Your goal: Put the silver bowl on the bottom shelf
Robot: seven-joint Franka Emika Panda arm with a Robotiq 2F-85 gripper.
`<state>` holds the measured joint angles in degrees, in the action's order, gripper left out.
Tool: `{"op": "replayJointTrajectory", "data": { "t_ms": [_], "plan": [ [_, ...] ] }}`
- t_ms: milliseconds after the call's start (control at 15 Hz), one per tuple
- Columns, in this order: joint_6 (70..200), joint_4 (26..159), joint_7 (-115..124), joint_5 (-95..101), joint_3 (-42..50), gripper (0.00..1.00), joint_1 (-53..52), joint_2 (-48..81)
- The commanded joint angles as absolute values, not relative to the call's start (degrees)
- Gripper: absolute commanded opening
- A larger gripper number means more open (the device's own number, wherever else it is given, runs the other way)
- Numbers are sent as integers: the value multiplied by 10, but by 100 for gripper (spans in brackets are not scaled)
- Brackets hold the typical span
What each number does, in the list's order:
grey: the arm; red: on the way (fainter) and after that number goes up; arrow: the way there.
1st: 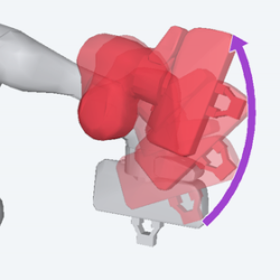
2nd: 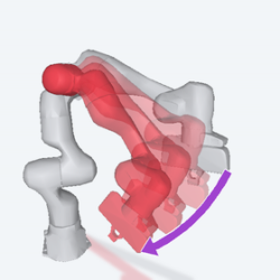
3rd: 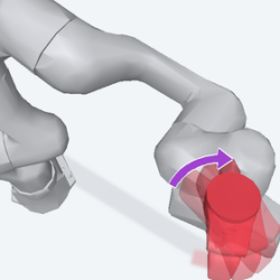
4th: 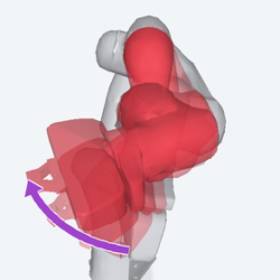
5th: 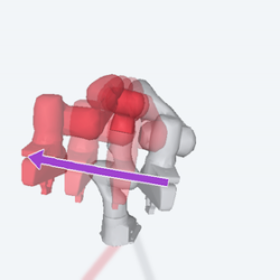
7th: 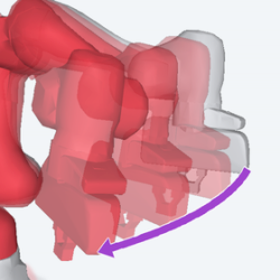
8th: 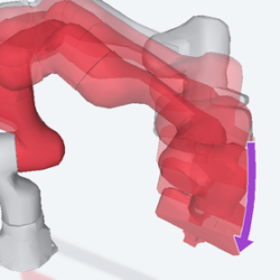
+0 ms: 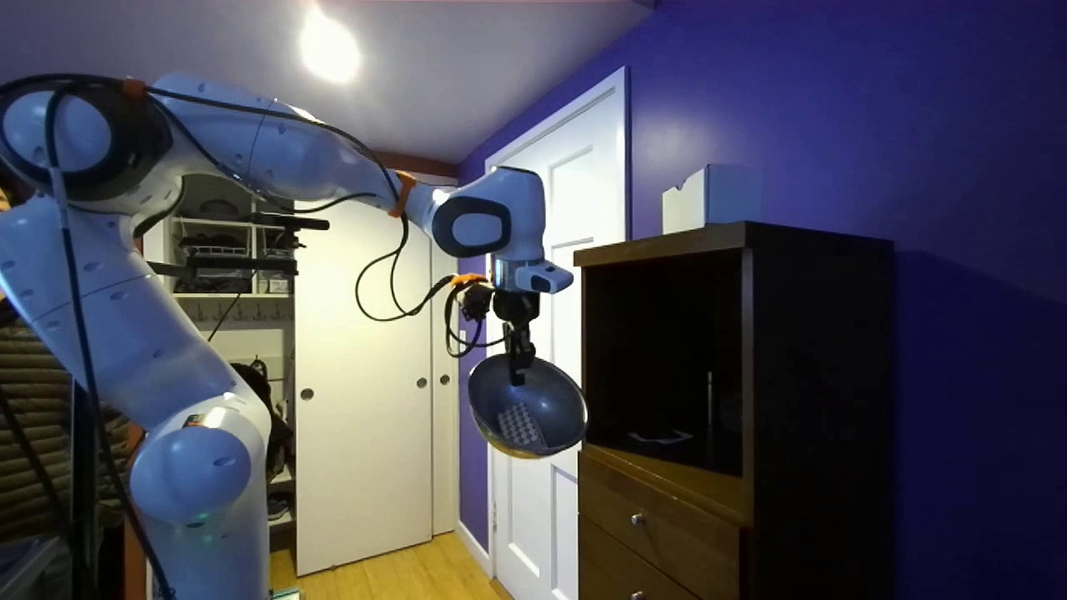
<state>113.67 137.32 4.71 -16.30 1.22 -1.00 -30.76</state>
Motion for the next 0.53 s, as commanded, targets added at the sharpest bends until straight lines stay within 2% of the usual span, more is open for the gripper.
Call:
{"op": "replayJointTrajectory", "data": {
  "t_ms": [0, 400, 467],
  "plan": [
    [1075, 1334, 25, -79, 1, 2, 3, -267],
    [1056, 1286, 22, 93, -19, 2, 13, -210],
    [1075, 1323, 26, 47, -5, 7, 2, -229]
  ]
}}
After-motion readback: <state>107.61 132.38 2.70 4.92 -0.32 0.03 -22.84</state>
